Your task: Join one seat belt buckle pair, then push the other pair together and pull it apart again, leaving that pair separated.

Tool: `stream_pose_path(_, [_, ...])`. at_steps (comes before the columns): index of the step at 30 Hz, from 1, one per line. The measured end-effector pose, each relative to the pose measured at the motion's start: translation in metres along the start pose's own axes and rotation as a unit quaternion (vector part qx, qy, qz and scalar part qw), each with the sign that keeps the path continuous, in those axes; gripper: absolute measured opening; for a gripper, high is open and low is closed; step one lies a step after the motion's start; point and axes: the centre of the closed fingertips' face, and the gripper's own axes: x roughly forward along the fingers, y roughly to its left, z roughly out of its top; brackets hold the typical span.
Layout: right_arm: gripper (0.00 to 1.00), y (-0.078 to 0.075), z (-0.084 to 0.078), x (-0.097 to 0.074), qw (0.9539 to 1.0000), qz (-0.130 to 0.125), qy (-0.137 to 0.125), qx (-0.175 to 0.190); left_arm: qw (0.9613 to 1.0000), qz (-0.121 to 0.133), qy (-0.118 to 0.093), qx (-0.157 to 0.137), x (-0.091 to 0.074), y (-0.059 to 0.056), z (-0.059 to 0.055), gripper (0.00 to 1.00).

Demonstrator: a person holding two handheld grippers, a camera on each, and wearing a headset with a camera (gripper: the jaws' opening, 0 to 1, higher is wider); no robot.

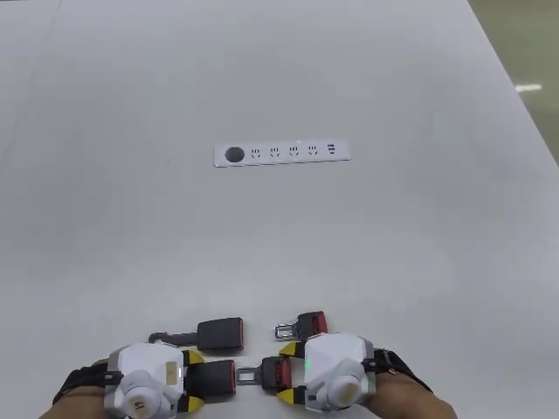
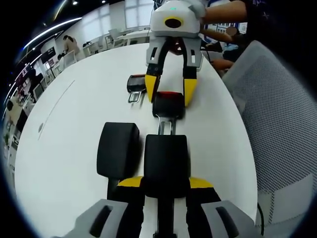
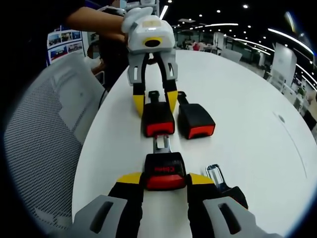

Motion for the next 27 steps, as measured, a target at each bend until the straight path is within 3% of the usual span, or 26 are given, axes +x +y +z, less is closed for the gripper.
stream_pose_path(15, [0.31,0.003,0.013,0.011,0.9997,0.014,-0.009,-0.019,1.0,0.002,-0.003,-0.005,-0.001,0.0,0.001,0.33])
stream_pose_path(17, [0.31,0.002,0.012,0.013,0.9994,0.013,-0.006,-0.033,1.0,0.001,-0.004,-0.007,-0.002,-0.001,0.003,0.33])
stream_pose_path(27, [0.3,0.002,0.011,0.013,0.9993,0.014,-0.006,-0.035,0.9999,0.003,-0.004,-0.009,-0.002,-0.001,0.002,0.33])
